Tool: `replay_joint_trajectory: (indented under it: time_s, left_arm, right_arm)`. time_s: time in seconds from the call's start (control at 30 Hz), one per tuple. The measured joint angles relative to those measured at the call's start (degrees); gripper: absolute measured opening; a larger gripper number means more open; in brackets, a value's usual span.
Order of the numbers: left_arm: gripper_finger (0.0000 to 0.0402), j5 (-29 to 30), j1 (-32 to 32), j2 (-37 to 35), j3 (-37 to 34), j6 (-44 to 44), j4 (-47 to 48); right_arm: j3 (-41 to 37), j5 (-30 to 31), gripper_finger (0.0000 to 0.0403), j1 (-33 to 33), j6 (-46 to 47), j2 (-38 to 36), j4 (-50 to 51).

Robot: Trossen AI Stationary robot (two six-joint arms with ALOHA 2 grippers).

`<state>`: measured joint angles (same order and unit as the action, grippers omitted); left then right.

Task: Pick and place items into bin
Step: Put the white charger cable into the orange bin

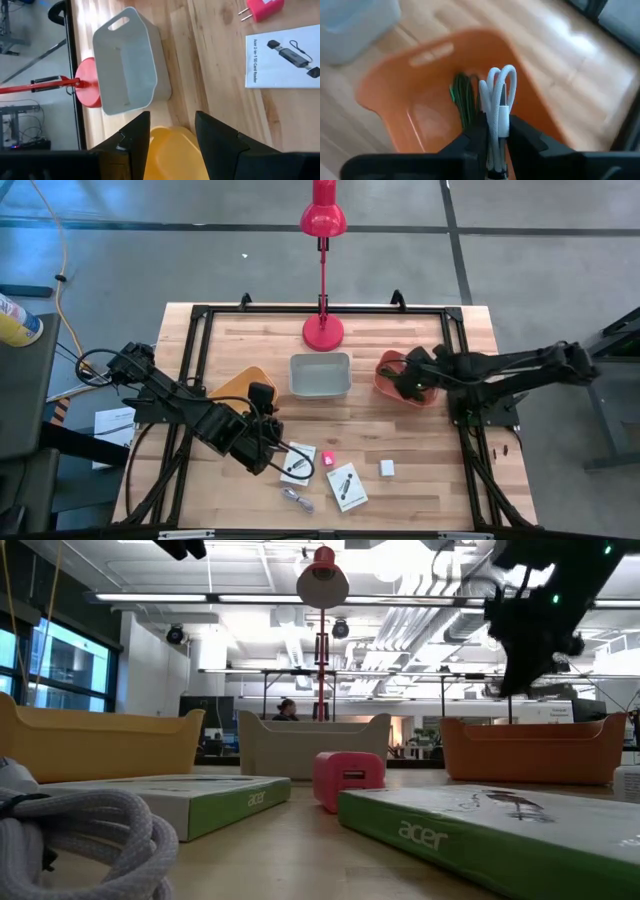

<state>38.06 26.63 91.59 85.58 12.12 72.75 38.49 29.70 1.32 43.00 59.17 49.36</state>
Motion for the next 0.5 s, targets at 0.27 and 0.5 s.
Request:
replay_joint_trajectory:
  time_s: [0.27,0.5]
  left_arm:
    - [0.0143,-0.99,0.00,-0.01,0.00,1.70,-0.07]
    - [0.0143,-3.17,0.00,0.00,0.00,1.77,-0.63]
  right_arm:
    - [-2.04,-0.72,0.0057,2.05,6.28,3.93,-1.57]
    - [-2.04,0.81,0.0066,1.26,6.95,4.09,-2.07]
